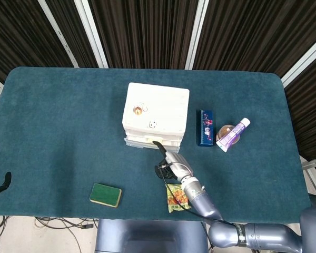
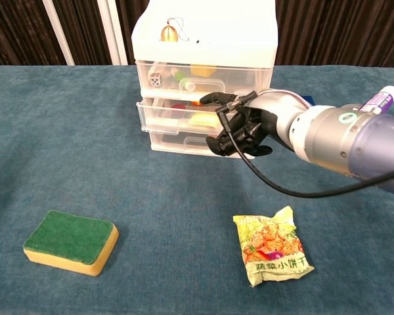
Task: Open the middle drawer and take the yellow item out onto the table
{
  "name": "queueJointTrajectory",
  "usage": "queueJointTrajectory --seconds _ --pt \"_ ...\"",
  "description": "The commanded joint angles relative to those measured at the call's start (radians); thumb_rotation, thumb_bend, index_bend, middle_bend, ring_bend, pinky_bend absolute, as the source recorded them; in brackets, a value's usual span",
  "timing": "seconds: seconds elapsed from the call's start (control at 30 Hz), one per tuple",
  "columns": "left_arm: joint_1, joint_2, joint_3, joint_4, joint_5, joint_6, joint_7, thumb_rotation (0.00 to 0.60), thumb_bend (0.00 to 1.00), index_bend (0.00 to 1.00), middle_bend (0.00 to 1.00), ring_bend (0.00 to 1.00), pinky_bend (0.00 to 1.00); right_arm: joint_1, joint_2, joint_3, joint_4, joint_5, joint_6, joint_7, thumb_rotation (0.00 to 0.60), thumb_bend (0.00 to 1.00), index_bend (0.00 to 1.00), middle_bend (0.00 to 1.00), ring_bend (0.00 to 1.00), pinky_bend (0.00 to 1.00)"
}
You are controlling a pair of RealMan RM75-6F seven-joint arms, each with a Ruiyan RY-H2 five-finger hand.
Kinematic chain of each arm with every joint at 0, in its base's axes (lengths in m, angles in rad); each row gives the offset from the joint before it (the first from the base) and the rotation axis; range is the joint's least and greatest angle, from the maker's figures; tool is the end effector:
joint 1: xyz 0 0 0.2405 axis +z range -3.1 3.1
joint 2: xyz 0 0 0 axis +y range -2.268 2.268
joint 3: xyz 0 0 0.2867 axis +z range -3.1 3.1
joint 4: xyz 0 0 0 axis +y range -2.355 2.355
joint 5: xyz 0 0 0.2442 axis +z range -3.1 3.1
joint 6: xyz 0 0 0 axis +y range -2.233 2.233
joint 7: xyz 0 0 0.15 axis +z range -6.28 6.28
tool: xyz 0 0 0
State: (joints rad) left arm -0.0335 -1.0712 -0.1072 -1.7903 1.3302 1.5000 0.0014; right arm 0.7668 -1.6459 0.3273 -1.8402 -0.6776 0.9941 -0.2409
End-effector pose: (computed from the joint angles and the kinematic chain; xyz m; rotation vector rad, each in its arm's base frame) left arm -0.3423 0.1835 0.1578 -1.1436 -1.0497 -0.9247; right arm -0.0676 -0.3207 -0.0776 1.5979 -1.7799 1.1547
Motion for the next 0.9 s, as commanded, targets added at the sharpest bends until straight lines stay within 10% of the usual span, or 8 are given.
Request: queueJointTrajectory --seconds 0.03,0.9 --pt "0.000 0.000 0.000 -0.001 0.001 0.000 0.000 0.600 0.40 0.02 0.00 0.00 0.00 0.035 0.002 0.011 -0.004 0.064 0.013 -0.041 0.600 0.58 0.03 0.89 0.91 0.97" --pt "-0.001 0.002 0.001 0.001 -0.002 -0.004 -0.003 0.600 0.40 0.02 0.00 0.00 0.00 0.162 -0.011 0.032 0.025 0.232 -0.004 -0.094 0.600 0.58 0.15 0.90 0.92 0.98"
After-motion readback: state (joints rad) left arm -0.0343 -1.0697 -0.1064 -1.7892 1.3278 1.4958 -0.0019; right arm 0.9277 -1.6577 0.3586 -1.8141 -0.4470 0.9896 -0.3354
